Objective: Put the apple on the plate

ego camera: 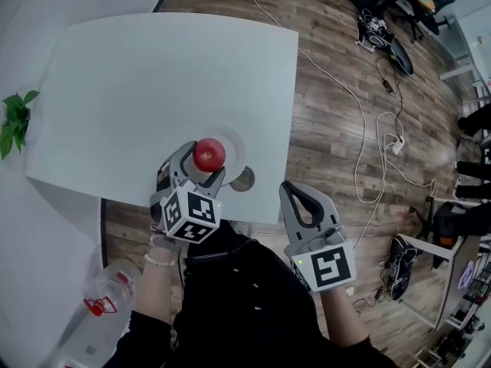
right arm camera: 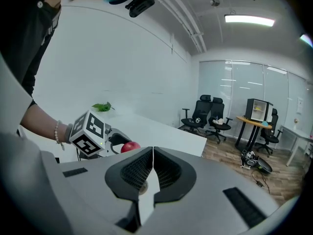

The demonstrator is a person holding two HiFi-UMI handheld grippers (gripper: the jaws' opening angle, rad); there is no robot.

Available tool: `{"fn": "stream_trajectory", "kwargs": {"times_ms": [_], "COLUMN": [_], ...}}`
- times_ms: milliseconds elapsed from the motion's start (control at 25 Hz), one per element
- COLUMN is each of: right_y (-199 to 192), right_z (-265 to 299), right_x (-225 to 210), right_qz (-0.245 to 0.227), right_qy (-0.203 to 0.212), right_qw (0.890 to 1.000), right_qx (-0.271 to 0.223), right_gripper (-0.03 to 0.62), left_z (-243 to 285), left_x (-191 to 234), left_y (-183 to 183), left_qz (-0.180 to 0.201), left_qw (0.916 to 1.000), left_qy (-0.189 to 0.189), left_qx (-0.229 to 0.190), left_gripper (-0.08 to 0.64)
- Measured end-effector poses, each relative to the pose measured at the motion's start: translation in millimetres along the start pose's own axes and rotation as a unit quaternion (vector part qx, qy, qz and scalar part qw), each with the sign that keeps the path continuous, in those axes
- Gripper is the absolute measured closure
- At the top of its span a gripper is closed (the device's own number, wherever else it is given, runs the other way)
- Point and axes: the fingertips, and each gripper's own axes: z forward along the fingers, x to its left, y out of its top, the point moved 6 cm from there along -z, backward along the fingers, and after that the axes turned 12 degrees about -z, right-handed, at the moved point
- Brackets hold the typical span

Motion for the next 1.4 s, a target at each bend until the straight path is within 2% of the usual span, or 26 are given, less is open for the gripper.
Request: {"fn": "stream_trajectory", "kwargs": {"times_ms": [360,520,800,960,1080,1400], "right_y": [-3,-8,-11,-12,-12,-13], "right_z": [9,6,6,7,7,7], "right_x": [2,-3,-7,-3,-6,-8], "right_qz": [0.005,0.017,0.022,0.019,0.023,0.024], "right_qy": [-0.002,-0.017,-0.029,-0.012,-0.024,-0.022], "right_qw": [1.000,1.000,0.999,0.999,0.999,0.999], "right_qx": [0.012,0.020,0.025,0.025,0.026,0.025], "right_gripper": [0.549,0.549,0.549,0.549,0.549,0.549], "left_z": [18,21,22,22,23,26], "left_x": [3,0,-1,0,0,-1], "left_y": [-8,-3,3,2,2,-4], "left_qz": [0.037,0.050,0.036,0.031,0.025,-0.015], "left_qw": [0.9990,0.9984,0.9992,0.9994,0.9996,0.9993], "left_qy": [-0.006,-0.004,-0.005,-0.007,-0.012,-0.033], "left_qx": [0.023,0.026,0.016,0.012,0.010,-0.007], "left_gripper": [0.198,0.198,0.198,0.198,0.196,0.196]}}
